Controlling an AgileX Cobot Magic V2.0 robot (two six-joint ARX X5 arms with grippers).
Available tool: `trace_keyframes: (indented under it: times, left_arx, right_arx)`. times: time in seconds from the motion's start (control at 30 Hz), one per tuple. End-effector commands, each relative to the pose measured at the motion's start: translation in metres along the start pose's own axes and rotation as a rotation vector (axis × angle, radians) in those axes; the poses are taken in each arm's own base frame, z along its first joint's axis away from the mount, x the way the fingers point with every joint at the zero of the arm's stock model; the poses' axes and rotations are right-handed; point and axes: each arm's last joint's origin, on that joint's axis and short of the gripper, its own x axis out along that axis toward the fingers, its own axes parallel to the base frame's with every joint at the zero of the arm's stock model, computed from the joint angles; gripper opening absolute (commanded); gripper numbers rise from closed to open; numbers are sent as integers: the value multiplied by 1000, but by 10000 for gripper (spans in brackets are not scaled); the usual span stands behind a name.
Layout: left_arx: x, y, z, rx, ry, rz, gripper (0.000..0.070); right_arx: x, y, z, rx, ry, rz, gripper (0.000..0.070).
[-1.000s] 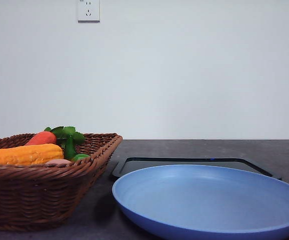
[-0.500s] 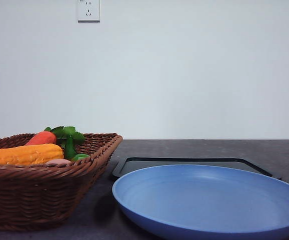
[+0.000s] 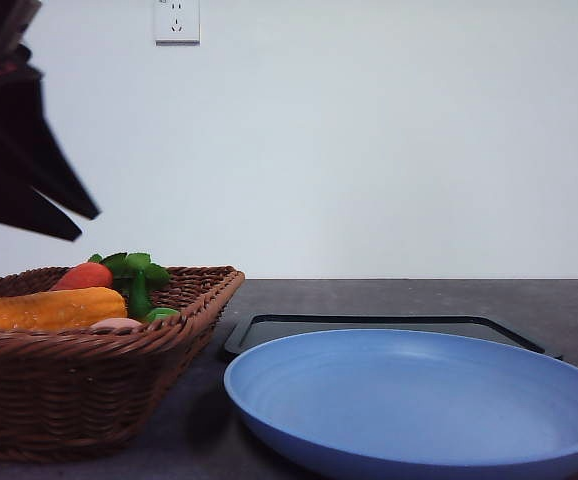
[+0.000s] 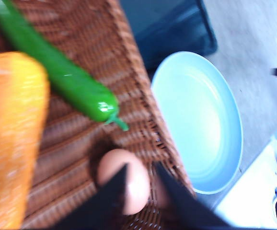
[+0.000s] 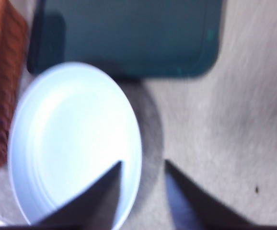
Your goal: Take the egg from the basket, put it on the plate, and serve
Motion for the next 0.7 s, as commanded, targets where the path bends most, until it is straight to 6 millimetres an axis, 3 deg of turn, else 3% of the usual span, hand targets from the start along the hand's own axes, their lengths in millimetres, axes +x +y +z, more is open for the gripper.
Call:
trace_keyframes:
  times: [0.0, 0.47, 0.67]
  left_arx:
    - [4, -2, 5, 1, 2, -14, 325]
    - [7, -2, 7, 9, -10, -8, 326]
    - [7, -2, 7, 8, -9, -5, 325]
  right_arx:
    - [6, 0, 3, -7, 31, 5, 249]
    - [66, 6, 3, -58, 224, 26, 243]
    - [74, 6, 5, -50, 221, 26, 86]
